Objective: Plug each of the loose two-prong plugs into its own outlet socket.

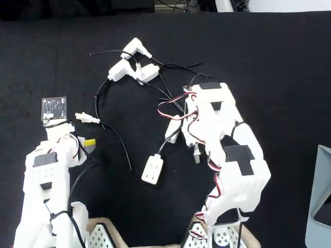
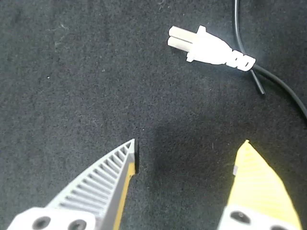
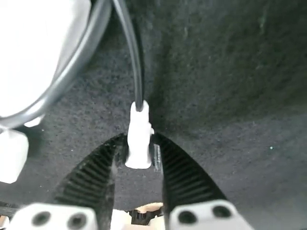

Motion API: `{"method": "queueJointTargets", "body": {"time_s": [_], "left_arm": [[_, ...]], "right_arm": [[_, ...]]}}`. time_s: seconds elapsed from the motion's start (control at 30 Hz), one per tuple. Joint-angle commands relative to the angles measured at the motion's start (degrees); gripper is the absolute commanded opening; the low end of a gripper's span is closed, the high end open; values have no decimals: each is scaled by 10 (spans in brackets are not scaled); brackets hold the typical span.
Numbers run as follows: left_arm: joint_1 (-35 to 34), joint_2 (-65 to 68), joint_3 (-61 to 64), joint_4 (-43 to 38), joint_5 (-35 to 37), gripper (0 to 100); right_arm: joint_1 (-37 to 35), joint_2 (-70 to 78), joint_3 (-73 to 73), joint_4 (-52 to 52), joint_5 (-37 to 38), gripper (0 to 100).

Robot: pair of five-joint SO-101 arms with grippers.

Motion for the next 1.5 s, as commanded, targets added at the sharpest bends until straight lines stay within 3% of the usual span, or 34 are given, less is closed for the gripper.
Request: {"method": "queueJointTargets", "body": {"time_s": [0.0,0.23,0.57,0.93,1.23,1.47], "left_arm": [[0,-11,-4,-11,1,323],[0,-12,-10,-11,5,326],[4,-12,-85,-4,50,326],[58,-12,-228,145,50,326],[81,-13,-216,144,51,324],[80,-12,-162,107,67,326]], "right_arm": [[-2,-78,0,23,-17,11],[-3,-270,6,99,-17,11],[-6,-529,67,96,-16,11],[-6,-759,81,94,-15,11],[-5,-717,222,55,-7,15],[-6,-545,308,-22,0,59]]}}
